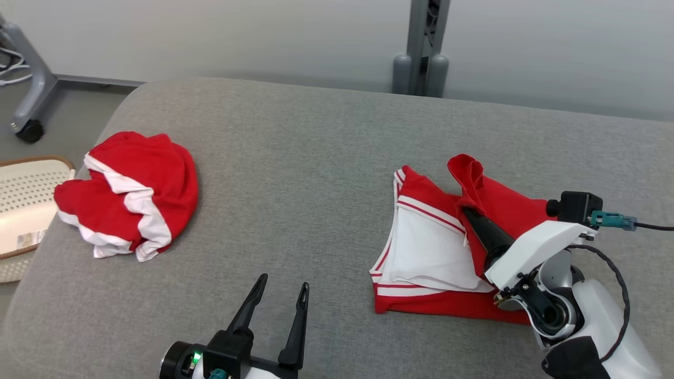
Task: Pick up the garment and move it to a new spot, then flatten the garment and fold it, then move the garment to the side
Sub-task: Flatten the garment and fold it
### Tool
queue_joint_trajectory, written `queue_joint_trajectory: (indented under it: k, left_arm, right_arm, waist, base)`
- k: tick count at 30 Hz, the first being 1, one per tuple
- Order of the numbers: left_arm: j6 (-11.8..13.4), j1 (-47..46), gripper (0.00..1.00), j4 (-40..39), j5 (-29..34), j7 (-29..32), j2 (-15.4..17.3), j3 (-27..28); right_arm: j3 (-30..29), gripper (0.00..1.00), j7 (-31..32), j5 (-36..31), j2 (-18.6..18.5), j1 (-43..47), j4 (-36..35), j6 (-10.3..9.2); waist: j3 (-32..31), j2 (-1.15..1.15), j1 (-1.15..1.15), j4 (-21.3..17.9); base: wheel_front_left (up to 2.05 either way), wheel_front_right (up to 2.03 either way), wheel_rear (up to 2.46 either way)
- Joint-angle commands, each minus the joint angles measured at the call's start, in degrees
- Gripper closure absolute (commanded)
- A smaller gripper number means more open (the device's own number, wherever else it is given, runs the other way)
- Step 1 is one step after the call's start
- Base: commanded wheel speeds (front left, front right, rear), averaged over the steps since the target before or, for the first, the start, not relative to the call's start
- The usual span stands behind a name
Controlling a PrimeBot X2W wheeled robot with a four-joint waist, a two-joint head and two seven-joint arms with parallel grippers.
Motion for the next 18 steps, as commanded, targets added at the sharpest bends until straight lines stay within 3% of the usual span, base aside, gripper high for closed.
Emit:
queue_joint_trajectory:
  k: [1,18]
  left_arm:
    - [0.3,-0.7,0.00,0.1,-0.5,-0.1,0.2,0.0]
    - [0.7,-1.5,0.00,0.6,-1.8,-0.1,0.2,-1.0]
  right_arm:
    - [0.0,1.00,-0.6,-0.5,0.0,-0.6,0.7,0.00]
    - [6.0,1.00,-5.7,2.7,0.1,-5.8,12.6,0.01]
  waist:
    - [0.0,0.00,0.00,1.1]
    - [0.5,0.00,0.00,5.7]
  base:
    - [0.00,0.00,0.00]
    - [0.00,0.00,0.00]
